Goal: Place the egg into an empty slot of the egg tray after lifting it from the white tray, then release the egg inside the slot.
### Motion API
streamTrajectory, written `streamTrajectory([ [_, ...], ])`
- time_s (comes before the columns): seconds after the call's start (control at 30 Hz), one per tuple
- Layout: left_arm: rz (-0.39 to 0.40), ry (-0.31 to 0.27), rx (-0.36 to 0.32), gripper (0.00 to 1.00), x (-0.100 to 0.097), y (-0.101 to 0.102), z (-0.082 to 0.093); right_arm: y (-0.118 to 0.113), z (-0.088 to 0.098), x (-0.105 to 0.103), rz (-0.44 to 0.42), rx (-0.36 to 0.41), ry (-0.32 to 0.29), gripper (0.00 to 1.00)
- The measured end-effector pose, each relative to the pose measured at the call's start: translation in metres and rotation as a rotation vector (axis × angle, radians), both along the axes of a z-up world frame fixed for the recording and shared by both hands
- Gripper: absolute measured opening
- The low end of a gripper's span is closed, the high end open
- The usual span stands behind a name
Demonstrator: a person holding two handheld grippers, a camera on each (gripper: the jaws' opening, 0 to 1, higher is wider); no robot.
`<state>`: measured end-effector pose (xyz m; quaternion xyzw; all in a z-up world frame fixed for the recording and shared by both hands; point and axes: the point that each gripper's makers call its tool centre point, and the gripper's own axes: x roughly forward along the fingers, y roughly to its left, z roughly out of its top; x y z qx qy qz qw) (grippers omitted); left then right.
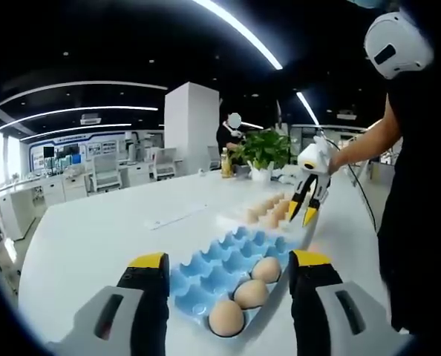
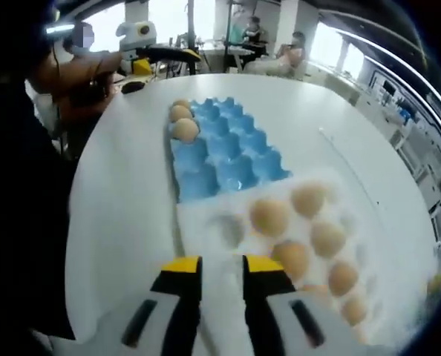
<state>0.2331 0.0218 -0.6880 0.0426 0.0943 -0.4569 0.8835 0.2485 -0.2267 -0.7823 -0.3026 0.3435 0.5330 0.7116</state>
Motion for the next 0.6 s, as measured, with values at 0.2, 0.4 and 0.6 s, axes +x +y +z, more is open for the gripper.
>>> streamTrajectory([
  [0.2,0.001,-0.003,0.001,0.66,0.001,0.000,0.001,-0.021,0.000,0.004,-0.042,-0.019,-0.006,0.21],
  [0.4,-0.003,-0.006,0.000,0.66,0.000,-0.002,0.003,-0.042,0.001,0.007,-0.072,-0.042,-0.017,0.21],
  [0.6,-0.004,-0.005,0.001,0.65,0.000,-0.002,0.002,-0.067,0.001,0.010,-0.101,-0.092,-0.042,0.21],
])
